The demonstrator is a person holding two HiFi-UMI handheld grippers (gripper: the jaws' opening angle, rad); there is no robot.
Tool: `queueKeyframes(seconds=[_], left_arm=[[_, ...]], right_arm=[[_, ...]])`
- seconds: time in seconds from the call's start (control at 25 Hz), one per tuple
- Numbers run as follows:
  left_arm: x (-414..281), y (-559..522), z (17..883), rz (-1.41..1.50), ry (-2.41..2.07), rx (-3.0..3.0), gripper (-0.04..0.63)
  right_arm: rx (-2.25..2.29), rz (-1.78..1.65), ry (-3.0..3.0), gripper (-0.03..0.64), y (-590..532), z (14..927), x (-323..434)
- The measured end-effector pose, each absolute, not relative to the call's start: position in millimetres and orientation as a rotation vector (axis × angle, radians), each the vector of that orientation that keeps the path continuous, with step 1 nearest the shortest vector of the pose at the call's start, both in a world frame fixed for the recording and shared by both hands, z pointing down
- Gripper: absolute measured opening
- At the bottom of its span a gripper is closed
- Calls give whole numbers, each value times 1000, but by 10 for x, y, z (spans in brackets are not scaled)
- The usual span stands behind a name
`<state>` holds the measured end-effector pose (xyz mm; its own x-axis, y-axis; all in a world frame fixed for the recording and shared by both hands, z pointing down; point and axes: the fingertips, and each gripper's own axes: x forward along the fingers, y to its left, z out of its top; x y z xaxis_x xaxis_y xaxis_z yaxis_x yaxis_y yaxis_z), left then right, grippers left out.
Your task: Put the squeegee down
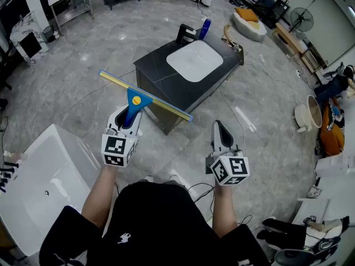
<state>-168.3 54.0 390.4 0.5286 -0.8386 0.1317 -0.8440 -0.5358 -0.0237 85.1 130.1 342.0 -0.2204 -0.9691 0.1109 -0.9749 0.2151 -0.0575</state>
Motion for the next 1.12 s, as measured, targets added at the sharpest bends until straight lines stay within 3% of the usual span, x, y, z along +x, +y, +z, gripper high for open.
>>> queueKeyframes(seconds=[1.12], left_arm=[[-2260, 846, 3972, 170, -1520, 2688, 127]], right_arm=[[1811, 188, -2458, 2, 1506, 3456, 199]])
